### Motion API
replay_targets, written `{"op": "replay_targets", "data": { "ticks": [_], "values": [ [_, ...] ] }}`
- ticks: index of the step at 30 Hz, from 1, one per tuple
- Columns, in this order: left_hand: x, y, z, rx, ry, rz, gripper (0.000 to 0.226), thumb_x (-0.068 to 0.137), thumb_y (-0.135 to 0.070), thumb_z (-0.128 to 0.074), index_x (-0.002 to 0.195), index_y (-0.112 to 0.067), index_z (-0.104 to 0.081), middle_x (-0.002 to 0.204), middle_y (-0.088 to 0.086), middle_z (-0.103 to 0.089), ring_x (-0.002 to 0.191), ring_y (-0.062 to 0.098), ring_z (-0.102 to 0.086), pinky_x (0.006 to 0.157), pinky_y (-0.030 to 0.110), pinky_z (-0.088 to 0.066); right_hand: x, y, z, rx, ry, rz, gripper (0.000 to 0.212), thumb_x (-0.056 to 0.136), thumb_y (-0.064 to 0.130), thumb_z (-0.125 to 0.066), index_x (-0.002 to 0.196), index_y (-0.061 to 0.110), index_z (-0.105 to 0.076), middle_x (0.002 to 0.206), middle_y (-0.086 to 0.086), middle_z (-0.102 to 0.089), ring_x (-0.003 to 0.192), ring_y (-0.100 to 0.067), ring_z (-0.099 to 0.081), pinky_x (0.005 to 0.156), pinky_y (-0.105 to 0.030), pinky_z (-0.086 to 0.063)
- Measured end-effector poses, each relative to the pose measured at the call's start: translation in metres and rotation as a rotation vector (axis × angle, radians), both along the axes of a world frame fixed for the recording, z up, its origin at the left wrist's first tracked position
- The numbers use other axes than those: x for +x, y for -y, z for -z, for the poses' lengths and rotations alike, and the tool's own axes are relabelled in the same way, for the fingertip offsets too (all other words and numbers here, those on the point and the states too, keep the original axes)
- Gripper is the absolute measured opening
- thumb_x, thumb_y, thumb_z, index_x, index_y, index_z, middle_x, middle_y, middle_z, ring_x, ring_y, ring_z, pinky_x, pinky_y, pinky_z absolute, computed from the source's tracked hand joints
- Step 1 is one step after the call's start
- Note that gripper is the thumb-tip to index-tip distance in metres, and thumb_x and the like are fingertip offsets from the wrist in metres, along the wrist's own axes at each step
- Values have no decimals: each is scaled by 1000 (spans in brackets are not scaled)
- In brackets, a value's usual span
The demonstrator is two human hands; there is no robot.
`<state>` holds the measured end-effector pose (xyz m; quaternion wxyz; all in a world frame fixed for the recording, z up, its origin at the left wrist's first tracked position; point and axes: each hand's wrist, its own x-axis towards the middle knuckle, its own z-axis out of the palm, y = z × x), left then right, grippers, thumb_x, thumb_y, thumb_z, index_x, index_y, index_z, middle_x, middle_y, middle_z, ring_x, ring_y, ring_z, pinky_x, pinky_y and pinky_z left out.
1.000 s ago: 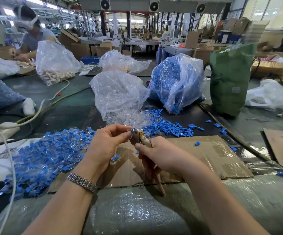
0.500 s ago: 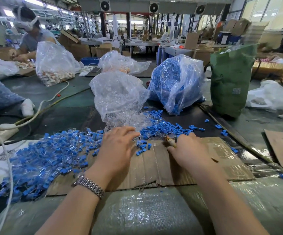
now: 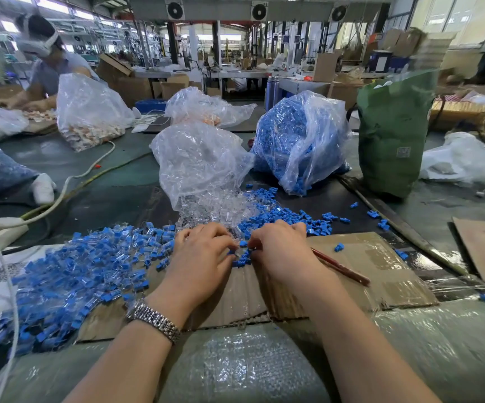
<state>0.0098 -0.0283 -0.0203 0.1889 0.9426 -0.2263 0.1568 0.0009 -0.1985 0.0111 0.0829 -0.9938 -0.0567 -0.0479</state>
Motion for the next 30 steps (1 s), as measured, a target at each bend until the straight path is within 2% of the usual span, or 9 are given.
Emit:
{"op": "replay_targets", "data": {
  "ticks": [4, 6, 11, 15, 18, 20, 22, 27, 30],
  "values": [
    [-4, 0, -4, -26, -9, -25, 5, 90, -44, -70, 94, -42, -67, 107, -22, -49, 112, 3, -44, 97, 28, -18, -4, 3, 9, -4, 61, -19, 17, 101, 37, -54, 110, 27, -65, 108, 0, -61, 111, -23, -49, 95, -44, -30],
    [-6, 0, -6, -40, -33, -46, 11, 89, -45, -71, 85, -45, -60, 103, -23, -50, 108, 2, -42, 94, 27, -18, -6, 5, 11, 39, 74, -14, 17, 101, 39, -55, 109, 28, -65, 108, 2, -60, 109, -22, -51, 97, -45, -33],
    [-8, 0, -14, -148, -131, -61, 16, 93, -41, -68, 81, -38, -58, 98, -18, -54, 102, 5, -48, 97, 31, -35, -8, 11, 9, 486, 164, 58, 12, 99, 35, -61, 100, 25, -68, 91, 8, -69, 85, -11, -63, 86, -38, -53],
    [-12, -3, -24, -531, -340, 7, 11, 90, -21, -74, 81, -15, -71, 95, -7, -71, 87, 5, -68, 76, 12, -53, -9, 14, 6, 859, 79, 53, 7, 97, 29, -65, 93, 24, -63, 84, 4, -71, 73, -8, -69, 78, -37, -59],
    [-14, -8, -28, -795, -530, 51, 10, 88, -10, -76, 81, -4, -71, 100, -2, -77, 85, 23, -75, 75, 35, -64, -10, 14, 5, 961, 52, -35, 7, 90, 29, -75, 87, 25, -70, 73, 4, -72, 62, -5, -67, 71, -32, -60],
    [-12, -11, -27, -821, -561, 71, 11, 88, -7, -73, 84, 0, -67, 99, -1, -78, 89, 28, -75, 78, 39, -62, -11, 13, 5, 1030, 70, -72, 7, 87, 28, -78, 83, 24, -73, 69, 2, -71, 60, -9, -65, 67, -33, -58],
    [-10, -12, -27, -837, -552, 103, 12, 89, -6, -70, 85, 3, -64, 96, 3, -78, 88, 21, -74, 80, 36, -56, -11, 13, 4, 1129, 90, -113, 4, 88, 21, -77, 84, 24, -76, 68, 2, -71, 61, -10, -63, 65, -29, -54],
    [-9, -14, -26, -895, -589, 151, 14, 76, -28, -76, 76, -16, -69, 89, 13, -77, 82, 23, -71, 79, 40, -55, -13, 11, 3, 1197, 77, -237, 17, 94, 5, -67, 101, 16, -77, 73, 5, -70, 69, -7, -63, 70, -17, -51],
    [-7, -16, -24, -877, -613, 154, 12, 90, -17, -72, 86, -6, -67, 91, 12, -77, 82, 22, -72, 78, 37, -51, -14, 7, 4, 1153, 97, -261, 11, 90, 7, -73, 96, 16, -76, 76, 4, -73, 69, -9, -67, 71, -21, -53]
  ]
}}
